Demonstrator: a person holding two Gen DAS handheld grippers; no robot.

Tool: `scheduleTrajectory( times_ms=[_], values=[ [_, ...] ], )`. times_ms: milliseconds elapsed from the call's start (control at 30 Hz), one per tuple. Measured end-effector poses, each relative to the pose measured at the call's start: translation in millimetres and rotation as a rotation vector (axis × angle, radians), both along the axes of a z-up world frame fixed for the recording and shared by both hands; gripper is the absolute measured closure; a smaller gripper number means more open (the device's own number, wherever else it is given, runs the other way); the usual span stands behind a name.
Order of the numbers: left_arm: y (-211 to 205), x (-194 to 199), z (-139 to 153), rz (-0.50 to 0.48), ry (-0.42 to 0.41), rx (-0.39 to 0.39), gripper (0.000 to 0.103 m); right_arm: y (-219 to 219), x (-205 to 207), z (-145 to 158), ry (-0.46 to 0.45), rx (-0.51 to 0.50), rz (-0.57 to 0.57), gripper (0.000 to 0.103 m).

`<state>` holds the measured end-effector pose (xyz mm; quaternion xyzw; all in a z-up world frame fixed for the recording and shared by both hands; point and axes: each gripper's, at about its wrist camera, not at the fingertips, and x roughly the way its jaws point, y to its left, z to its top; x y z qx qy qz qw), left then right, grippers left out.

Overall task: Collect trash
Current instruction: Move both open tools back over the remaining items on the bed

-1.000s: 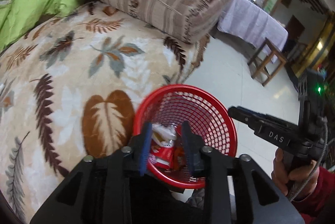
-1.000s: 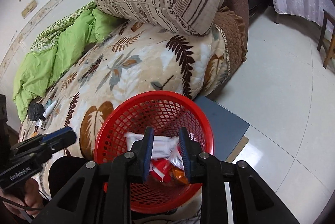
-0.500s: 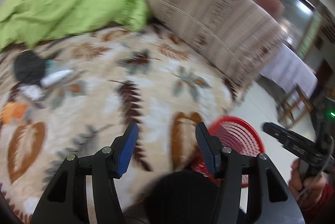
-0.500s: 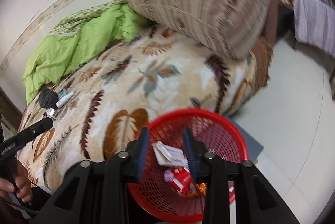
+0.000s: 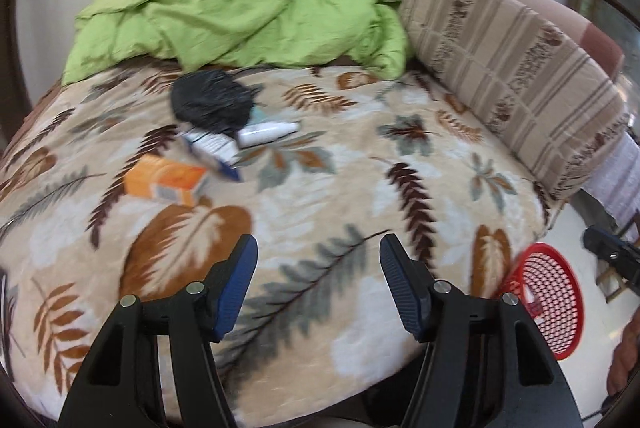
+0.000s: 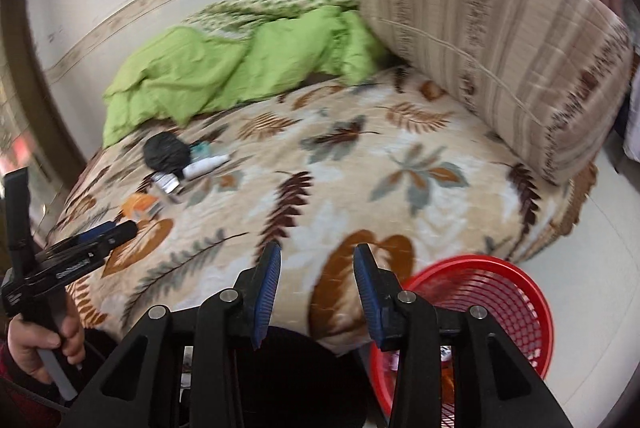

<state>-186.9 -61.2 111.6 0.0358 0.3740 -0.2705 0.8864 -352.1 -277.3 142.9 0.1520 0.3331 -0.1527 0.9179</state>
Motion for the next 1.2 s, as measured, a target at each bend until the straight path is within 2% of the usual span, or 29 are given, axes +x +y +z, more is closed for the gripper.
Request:
scheduleTrajectory(
  times_ms=[200,333,433,533,667,800,1033,1200],
  values=[
    [29.5,5.2,-5.9,0.078,0.002,-0.012,0.04,20.1,10.6,3.9,-0.023,-0.024,0.066,0.063],
    [51.6,6.1,-5.0,0.14,0.002,-0.049,0.04,25.1,19.7,-2.1,-0.033,-0.024,0.088,0.062],
    [73.9,9.4,-8.0,0.205,0.031,-0.078,0.04,20.6,36.1,-15.9,0.015,0.062,0.125,0.061],
    [95.1,19.1,-15.3,0.251,0.11,-0.048,0.04,16.5,55.4,-29.7,0.058,0.172,0.174,0.061],
    [119.5,29.7,-21.7,0.315,0.153,-0.019,0.04,28.7,81.8,-34.8,0.083,0.161,0.231,0.061],
    [136.2,38.7,-22.9,0.355,0.178,-0.035,0.038,49.4,117.1,-33.4,0.101,0.111,0.316,0.061],
    [141.6,52.3,-24.8,0.365,0.191,-0.033,0.038,78.0,201.6,-41.0,0.142,0.139,0.449,0.061],
    [151.1,61.5,-25.5,0.391,0.185,-0.03,0.038,105.5,260.8,-45.7,0.154,0.076,0.52,0.061]
  ],
)
